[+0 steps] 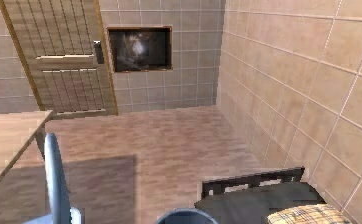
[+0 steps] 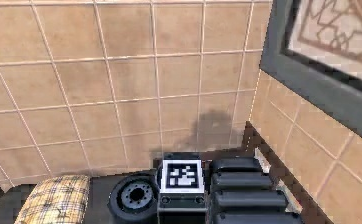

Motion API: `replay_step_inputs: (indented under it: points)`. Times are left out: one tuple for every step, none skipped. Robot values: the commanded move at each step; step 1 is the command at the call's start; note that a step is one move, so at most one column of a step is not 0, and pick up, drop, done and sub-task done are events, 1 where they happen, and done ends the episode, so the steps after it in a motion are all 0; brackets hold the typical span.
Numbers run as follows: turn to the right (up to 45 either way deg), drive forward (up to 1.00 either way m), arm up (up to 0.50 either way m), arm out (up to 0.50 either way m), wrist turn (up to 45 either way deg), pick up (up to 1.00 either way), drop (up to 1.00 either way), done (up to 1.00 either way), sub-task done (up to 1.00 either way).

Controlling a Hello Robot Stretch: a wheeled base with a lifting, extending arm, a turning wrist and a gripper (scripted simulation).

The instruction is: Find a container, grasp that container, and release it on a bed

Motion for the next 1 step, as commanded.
replay_step_inputs:
  points:
    - [0.0,0.20,0.00,0.00,0.0,0.00,0.00,0.00,0.00]
